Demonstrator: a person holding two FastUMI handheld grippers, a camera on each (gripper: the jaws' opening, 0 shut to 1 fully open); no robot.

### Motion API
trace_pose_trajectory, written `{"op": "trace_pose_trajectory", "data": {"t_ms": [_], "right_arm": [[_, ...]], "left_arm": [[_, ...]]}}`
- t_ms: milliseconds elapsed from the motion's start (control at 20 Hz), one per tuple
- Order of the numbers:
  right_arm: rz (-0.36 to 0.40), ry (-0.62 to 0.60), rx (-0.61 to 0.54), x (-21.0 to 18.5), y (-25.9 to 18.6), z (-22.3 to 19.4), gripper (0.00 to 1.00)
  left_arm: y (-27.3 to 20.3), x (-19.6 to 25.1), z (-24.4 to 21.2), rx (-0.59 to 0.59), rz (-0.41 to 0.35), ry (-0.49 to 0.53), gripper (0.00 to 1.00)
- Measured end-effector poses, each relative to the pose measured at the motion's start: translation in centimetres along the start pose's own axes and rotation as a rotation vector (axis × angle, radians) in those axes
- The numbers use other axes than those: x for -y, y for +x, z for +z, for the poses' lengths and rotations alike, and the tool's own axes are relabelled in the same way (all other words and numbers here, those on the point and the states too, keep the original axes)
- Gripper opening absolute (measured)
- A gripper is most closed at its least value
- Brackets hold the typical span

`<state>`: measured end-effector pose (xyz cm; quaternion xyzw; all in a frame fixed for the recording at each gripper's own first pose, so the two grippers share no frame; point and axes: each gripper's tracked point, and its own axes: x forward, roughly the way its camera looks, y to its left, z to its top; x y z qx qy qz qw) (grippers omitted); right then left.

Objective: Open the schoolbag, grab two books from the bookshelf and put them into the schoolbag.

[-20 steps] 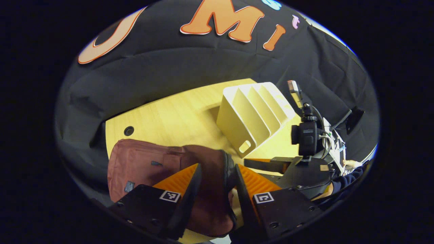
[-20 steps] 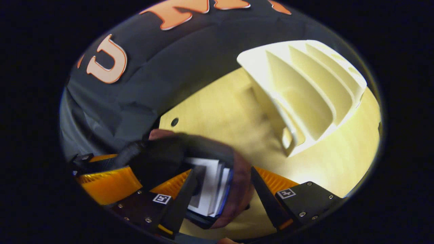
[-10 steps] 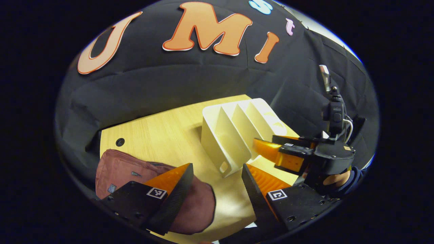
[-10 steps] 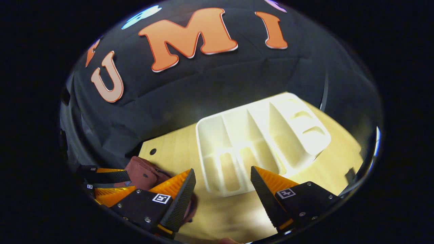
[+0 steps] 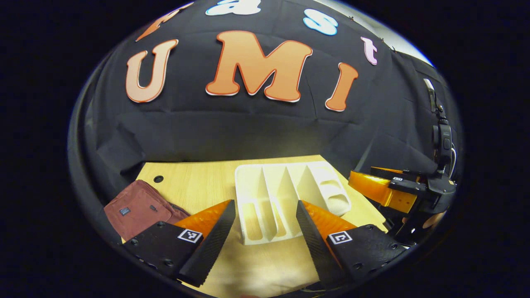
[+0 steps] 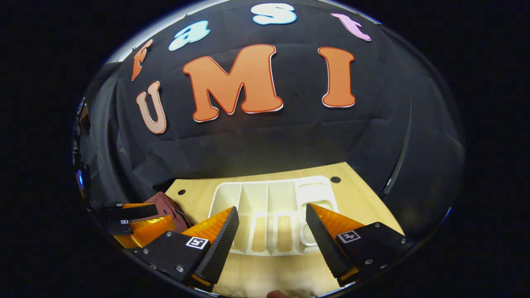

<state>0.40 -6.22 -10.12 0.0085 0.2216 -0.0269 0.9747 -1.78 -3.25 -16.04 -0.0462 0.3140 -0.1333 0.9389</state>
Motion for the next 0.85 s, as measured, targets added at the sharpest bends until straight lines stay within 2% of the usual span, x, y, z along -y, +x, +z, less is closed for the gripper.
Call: {"op": "trace_pose_trajectory", "data": {"t_ms": [150,300,400,550,700,850], "right_arm": [[0.069,-0.013,0.01,0.4,-1.1,0.6,0.97],[0.109,-0.007,0.053,0.4,-2.1,2.2,0.97],[0.127,-0.034,0.087,-0.2,-2.4,2.9,0.97],[0.145,-0.067,0.099,-1.2,-3.3,2.8,0.97],[0.138,-0.108,0.135,-1.7,-3.7,3.7,0.97],[0.133,-0.112,0.159,-2.5,-4.4,3.8,0.97]], "left_arm": [[-1.1,2.3,2.0,0.093,0.056,-0.055,0.98],[-3.4,2.3,4.4,0.213,0.158,-0.016,0.98],[-4.0,3.4,4.7,0.226,0.141,0.005,0.97],[-4.7,3.0,5.5,0.263,0.155,-0.009,0.97],[-6.0,2.5,7.2,0.35,0.192,-0.009,0.97],[-7.0,3.5,8.9,0.442,0.168,-0.06,0.97]]}}
